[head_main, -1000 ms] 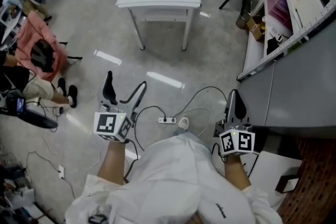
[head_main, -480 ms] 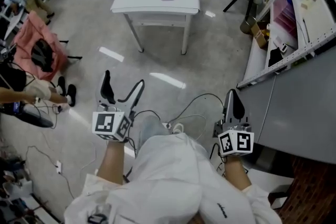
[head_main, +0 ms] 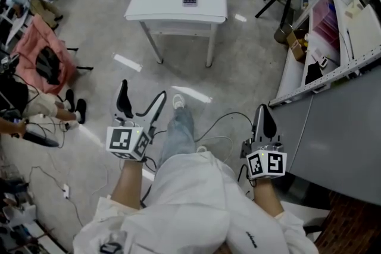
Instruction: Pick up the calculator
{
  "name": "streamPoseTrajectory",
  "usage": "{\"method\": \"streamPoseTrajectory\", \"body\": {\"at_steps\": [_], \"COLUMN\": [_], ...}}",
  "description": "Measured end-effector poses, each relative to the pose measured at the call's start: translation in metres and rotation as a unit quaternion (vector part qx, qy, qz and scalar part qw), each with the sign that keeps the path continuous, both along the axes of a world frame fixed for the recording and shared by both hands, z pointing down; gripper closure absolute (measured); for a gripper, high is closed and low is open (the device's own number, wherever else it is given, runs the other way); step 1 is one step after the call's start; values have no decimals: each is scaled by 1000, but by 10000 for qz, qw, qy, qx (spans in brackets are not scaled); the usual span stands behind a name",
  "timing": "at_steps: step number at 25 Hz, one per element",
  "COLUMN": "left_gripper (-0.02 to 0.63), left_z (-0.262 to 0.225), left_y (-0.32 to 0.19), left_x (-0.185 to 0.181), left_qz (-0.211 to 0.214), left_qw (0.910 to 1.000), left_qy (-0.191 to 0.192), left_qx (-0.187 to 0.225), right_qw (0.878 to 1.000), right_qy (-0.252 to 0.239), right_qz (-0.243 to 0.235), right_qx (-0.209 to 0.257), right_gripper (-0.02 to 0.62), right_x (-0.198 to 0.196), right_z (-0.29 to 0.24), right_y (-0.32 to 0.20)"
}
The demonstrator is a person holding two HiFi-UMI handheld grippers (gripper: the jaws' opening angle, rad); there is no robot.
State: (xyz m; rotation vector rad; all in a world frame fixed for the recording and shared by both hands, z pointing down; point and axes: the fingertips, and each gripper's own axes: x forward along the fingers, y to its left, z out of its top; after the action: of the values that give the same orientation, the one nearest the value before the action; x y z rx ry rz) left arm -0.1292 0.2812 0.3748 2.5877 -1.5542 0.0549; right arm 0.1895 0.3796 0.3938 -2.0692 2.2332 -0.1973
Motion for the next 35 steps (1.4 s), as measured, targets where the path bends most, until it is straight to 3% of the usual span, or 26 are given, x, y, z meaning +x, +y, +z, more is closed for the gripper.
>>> {"method": "streamPoseTrajectory", "body": {"at_steps": [8, 23, 35], "left_gripper": [112, 112, 112], "left_z": [14, 25, 43], "left_y": [-78, -269, -338], "left_x": [20, 20, 17], "left_qz": [133, 415, 675], "left_qw": [9998, 9989, 9969], "left_qy": [124, 46, 87], "left_qx": [-54, -207, -406], "right_qw": [9999, 9998, 9995], "right_qy": [78, 163, 288], "right_qz": [74, 70, -56], "right_qx": [-81, -109, -70], "right_gripper": [578, 578, 578], "right_x": [7, -22, -58], "right_z": [7, -2, -5], "right_y": [-64, -264, -344]}}
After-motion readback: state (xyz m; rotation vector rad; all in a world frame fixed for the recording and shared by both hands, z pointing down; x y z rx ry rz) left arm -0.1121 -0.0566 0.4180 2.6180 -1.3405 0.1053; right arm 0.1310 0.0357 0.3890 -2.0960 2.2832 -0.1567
